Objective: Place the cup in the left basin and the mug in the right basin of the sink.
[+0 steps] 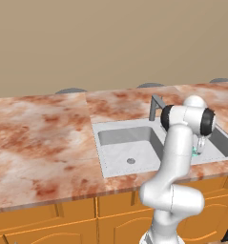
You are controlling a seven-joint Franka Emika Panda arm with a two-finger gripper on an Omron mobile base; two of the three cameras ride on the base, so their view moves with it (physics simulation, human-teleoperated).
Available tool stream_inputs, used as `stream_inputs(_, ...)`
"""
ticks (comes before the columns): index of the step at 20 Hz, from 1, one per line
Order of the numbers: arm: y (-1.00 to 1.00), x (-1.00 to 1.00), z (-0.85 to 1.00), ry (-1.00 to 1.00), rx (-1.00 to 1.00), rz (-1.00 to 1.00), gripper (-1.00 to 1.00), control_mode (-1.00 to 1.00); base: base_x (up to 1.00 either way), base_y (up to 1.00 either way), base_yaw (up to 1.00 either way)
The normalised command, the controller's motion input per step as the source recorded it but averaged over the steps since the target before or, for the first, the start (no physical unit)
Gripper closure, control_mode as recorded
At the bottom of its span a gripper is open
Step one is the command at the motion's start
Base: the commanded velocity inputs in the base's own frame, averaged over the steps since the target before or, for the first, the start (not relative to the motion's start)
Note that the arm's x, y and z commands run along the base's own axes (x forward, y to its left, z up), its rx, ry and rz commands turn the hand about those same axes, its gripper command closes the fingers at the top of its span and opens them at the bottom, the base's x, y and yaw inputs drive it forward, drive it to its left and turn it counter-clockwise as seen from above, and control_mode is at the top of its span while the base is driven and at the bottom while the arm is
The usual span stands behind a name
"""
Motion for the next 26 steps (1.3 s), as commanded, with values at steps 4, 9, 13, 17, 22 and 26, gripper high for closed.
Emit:
stream_inputs(4,0.0,-0.18,0.34,0.0,0.0,0.0,-1.0,-1.0,0.0,0.0,0.0)
stream_inputs(9,0.01,-0.19,0.41,0.0,0.0,-0.02,-1.0,-1.0,0.0,0.0,0.0)
stream_inputs(13,0.06,-0.23,0.44,0.0,0.0,-0.07,-1.0,-1.0,0.0,0.0,0.0)
stream_inputs(17,0.12,-0.26,0.45,0.0,0.0,-0.13,-1.0,-1.0,0.0,0.0,0.0)
stream_inputs(22,0.19,-0.29,0.42,0.0,0.0,-0.25,-1.0,-1.0,0.0,0.0,0.0)
stream_inputs(26,0.25,-0.27,0.37,0.0,0.0,-0.36,-1.0,-1.0,0.0,0.0,0.0)
